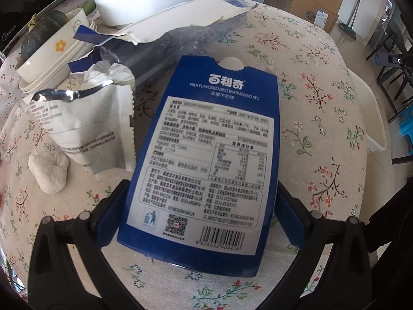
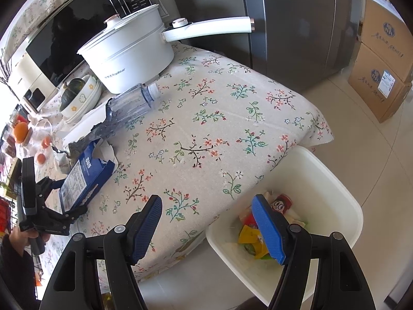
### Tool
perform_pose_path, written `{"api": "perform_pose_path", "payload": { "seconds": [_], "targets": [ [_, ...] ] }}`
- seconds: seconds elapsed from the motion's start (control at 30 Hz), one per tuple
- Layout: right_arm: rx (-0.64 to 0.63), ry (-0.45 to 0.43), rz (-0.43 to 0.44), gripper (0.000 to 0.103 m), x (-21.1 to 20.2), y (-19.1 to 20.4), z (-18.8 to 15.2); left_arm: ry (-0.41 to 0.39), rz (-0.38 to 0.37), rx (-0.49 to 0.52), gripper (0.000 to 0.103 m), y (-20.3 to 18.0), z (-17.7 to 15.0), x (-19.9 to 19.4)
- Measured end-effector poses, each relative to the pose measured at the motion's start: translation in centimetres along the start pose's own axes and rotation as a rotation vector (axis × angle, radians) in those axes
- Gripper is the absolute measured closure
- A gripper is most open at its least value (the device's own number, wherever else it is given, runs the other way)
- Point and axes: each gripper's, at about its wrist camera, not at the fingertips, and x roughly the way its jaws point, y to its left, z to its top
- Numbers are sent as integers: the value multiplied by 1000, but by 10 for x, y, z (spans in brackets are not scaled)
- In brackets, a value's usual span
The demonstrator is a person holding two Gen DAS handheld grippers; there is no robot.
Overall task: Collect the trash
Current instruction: 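Lift the blue box with the left gripper while the right grasps the silver snack bag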
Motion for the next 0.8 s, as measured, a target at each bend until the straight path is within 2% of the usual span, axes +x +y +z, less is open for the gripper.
{"api": "perform_pose_path", "payload": {
  "seconds": [0.17, 0.37, 0.53, 0.6, 0.8],
  "targets": [
    [4, -14, 25, 29, -4, 10, 5, -30, -22, -67, 7, -14, -14, -22],
    [6, -36, 84, 29, -6, 38, 12, -57, 3, -136, 8, -28, -32, -82],
    [20, -35, 124, 29, 5, 67, 18, -118, 4, -317, 9, -15, -52, -123],
    [23, -32, 138, 29, 10, 80, 20, -143, 40, -386, 9, -8, -61, -134],
    [-18, -32, 189, 29, 23, 137, 17, -236, 224, -552, 9, 23, -81, -163]
  ]
}}
